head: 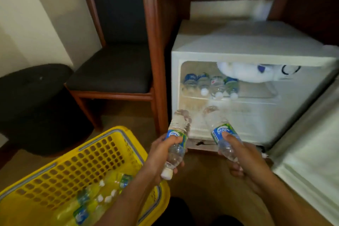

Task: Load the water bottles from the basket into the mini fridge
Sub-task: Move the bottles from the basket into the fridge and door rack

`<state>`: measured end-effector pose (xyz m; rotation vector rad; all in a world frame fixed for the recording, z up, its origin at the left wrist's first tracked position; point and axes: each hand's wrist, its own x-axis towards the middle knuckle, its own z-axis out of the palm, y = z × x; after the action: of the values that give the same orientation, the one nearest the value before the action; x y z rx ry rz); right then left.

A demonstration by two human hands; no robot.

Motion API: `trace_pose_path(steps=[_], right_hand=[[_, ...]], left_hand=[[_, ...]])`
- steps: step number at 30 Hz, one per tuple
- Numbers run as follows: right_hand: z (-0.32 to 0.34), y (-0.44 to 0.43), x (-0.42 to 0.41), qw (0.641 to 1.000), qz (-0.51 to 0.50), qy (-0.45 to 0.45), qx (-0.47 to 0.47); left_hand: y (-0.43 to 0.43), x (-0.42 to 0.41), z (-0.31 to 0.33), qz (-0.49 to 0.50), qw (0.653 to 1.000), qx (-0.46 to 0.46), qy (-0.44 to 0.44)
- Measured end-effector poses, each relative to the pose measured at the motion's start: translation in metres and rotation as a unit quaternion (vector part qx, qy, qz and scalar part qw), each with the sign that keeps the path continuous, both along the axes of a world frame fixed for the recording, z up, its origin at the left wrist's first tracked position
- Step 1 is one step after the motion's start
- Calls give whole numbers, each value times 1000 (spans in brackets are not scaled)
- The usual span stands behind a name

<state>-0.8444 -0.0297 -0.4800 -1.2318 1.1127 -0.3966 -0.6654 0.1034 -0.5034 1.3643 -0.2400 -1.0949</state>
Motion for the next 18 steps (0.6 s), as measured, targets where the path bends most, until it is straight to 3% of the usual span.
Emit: trace_pose_path(steps=[7, 13, 18], right_hand=[[0, -107, -36, 987, -137, 38, -78], [1, -180, -31, 964, -188, 133, -134], [-4, -218, -21, 953, -190, 154, -179]], left_hand=[[-140, -50, 23, -95, 995, 7, -22], [-236, -70, 26, -117, 991, 27, -51], [-291, -74, 20, -97, 994, 35, -41]])
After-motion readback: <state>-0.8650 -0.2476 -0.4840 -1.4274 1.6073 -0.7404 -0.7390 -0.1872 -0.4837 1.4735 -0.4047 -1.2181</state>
